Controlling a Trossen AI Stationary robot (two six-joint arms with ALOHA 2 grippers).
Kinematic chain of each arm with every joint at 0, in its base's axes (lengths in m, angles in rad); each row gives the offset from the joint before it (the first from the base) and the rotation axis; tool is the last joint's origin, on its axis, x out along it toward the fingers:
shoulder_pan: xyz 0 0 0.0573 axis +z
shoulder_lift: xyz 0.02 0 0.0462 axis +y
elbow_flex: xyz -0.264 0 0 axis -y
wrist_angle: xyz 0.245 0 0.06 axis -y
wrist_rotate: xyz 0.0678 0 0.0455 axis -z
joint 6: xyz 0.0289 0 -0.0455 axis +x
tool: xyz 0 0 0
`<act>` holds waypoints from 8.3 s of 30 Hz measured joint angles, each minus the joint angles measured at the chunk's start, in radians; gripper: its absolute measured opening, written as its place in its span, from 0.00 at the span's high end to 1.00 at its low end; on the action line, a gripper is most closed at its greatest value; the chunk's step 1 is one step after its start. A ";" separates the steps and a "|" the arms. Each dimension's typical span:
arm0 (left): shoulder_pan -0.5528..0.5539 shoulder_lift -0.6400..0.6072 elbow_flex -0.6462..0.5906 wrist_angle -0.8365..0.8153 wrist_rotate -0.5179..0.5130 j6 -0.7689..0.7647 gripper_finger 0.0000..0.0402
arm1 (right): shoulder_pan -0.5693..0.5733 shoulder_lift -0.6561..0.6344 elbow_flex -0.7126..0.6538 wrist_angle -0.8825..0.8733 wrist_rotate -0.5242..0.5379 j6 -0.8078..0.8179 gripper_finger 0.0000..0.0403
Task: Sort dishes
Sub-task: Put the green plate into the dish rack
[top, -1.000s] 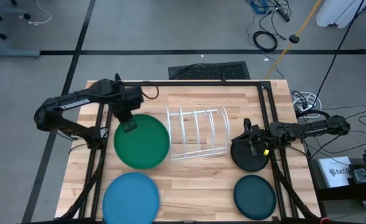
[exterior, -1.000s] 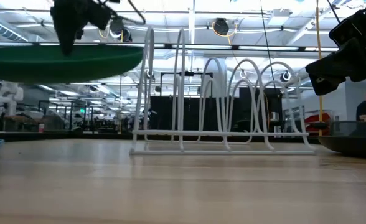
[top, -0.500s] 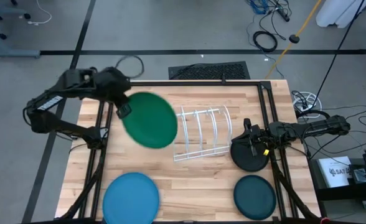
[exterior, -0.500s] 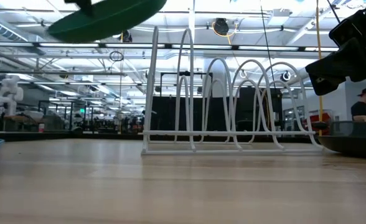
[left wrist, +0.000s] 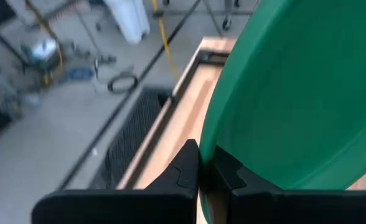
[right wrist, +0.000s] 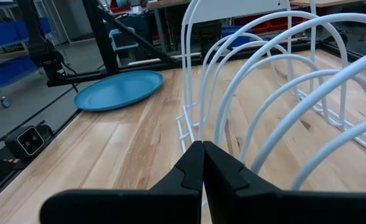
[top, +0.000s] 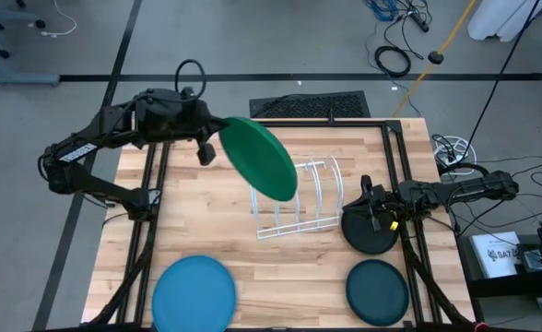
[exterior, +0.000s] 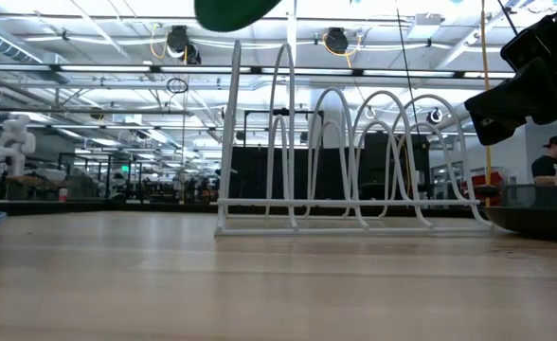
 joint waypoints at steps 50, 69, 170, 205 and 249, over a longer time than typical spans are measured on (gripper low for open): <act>-0.146 0.025 -0.002 0.109 -0.152 0.052 0.97 | 0.000 0.000 0.019 0.150 0.425 0.051 1.00; -0.146 0.025 -0.002 0.102 -0.153 0.052 0.97 | 0.003 0.017 0.019 -0.007 0.345 0.226 1.00; -0.277 -0.003 -0.002 0.022 -0.626 -0.186 0.97 | 0.016 0.462 0.142 0.040 0.187 0.227 1.00; -0.277 -0.003 -0.002 -0.004 -0.573 -0.188 0.97 | 0.016 0.657 0.143 0.225 0.226 0.204 1.00; -0.272 0.017 -0.002 0.032 -0.597 -0.176 0.97 | 0.014 0.441 0.566 0.281 0.365 -0.552 1.00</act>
